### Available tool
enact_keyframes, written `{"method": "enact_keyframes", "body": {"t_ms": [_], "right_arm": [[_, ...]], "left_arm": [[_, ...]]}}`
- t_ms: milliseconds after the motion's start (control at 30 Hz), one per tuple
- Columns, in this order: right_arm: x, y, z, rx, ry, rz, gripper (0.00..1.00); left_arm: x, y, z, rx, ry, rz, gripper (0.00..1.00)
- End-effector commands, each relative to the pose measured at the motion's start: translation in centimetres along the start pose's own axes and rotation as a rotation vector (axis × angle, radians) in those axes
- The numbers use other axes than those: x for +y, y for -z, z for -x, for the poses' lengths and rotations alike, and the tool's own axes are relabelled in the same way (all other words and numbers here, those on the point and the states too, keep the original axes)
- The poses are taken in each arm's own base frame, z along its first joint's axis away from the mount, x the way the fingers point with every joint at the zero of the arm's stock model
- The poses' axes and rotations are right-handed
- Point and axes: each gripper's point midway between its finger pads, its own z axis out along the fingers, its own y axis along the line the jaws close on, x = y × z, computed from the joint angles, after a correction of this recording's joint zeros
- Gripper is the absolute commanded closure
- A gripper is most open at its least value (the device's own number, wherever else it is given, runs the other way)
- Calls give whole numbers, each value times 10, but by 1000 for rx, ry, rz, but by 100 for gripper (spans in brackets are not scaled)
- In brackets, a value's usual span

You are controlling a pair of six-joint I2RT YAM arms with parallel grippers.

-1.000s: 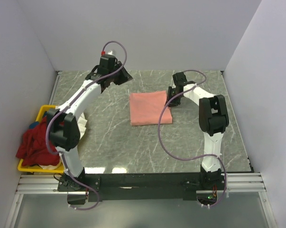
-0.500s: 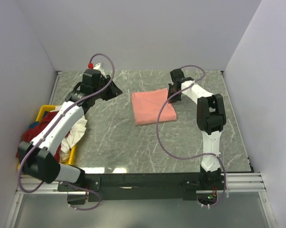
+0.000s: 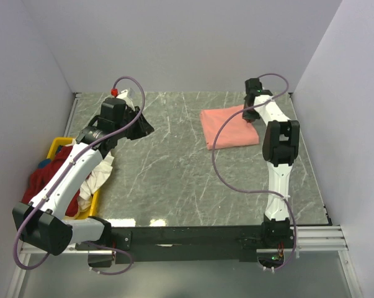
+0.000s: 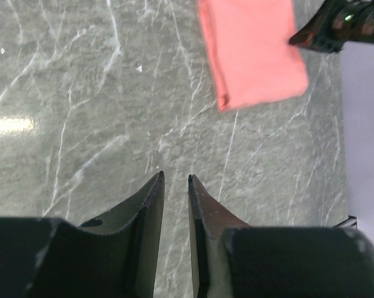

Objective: Fold and stack the t-shirts
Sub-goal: Neatly place the folded tshirt to the corner

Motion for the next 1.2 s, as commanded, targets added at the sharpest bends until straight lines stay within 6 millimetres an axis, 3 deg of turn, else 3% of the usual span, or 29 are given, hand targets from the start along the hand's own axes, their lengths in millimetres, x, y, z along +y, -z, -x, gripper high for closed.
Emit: {"method": "enact_keyframes", "body": {"t_ms": [0, 133, 400, 667, 900, 1167], "right_arm": [[-45, 1, 30, -54, -23, -110, 100], [-74, -6, 57, -99, -38, -174, 100], [-123, -16, 89, -191, -70, -268, 100], [-164, -11, 123, -301, -122, -353, 100], [-183, -16, 132, -340, -157, -387, 100], [-186, -24, 138, -361, -170, -377, 98]], "left_arm": [[-3, 10, 6, -28, -42, -6, 73], [-3, 7, 7, -25, -46, -9, 73], [-2, -1, 9, -19, -50, 0, 75], [2, -14, 5, -10, -35, 4, 76], [4, -25, 2, 13, -34, 5, 76], [5, -33, -2, 34, -29, 1, 77]]}}
